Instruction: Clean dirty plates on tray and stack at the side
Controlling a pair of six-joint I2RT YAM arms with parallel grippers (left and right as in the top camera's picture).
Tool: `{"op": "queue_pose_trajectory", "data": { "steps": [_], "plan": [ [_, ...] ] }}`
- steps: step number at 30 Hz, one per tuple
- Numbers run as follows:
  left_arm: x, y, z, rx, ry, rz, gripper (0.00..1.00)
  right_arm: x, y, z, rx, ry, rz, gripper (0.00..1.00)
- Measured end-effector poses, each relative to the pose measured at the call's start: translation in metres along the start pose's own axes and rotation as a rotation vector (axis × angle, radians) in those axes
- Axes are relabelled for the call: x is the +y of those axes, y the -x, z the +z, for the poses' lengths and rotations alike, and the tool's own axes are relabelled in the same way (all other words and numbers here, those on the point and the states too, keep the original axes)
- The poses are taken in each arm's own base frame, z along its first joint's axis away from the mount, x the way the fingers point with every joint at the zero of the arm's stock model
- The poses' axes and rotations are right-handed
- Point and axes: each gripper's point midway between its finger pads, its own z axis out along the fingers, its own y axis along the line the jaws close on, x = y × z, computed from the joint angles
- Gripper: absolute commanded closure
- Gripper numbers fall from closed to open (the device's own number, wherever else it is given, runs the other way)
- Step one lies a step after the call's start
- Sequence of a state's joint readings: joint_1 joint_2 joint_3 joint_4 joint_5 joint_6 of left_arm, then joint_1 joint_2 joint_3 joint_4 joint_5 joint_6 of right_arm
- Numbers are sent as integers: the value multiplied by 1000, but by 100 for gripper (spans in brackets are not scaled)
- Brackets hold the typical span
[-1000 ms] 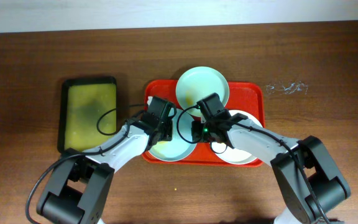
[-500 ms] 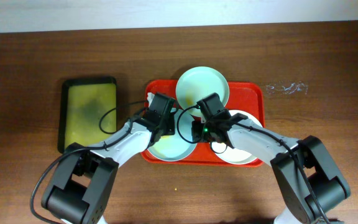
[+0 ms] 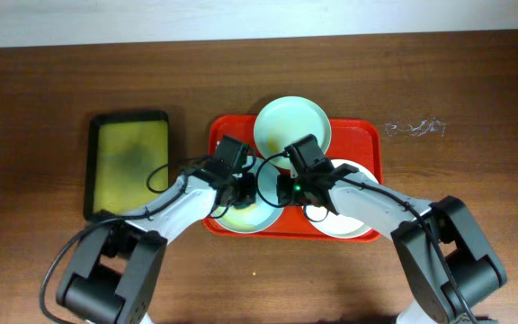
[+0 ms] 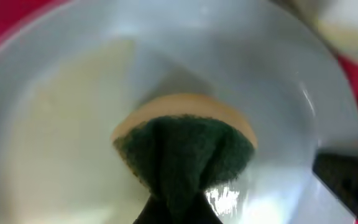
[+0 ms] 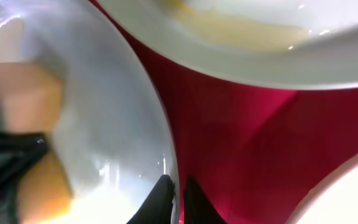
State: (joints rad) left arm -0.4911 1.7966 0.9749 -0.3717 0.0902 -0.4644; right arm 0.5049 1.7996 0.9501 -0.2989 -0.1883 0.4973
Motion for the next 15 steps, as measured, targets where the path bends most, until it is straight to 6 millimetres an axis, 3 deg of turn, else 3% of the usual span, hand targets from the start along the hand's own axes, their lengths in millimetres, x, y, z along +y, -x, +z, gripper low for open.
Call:
{"op": "queue_pose_trajectory", "data": {
  "steps": [2,6,8,9,12,13,15],
  "plan": [
    [5,3,0,-10,27,-4,100,0,0,0,0,0,0,90],
    [54,19,-10,-115,319,2,100,0,0,0,0,0,0,90],
    [68,17,-19,-132,396,7,100,0,0,0,-1,1,0,91],
    [69,18,-26,-146,403,7,100,0,0,0,0,1,0,96],
    [66,37,-64,-258,383,-18,100,1,0,0,2,4,4,96],
    [58,46,-83,-308,330,-35,100,1,0,0,2,8,3,96],
    [58,53,-99,-329,251,-78,100,1,-1,-5,4,1,-6,96]
  ]
}}
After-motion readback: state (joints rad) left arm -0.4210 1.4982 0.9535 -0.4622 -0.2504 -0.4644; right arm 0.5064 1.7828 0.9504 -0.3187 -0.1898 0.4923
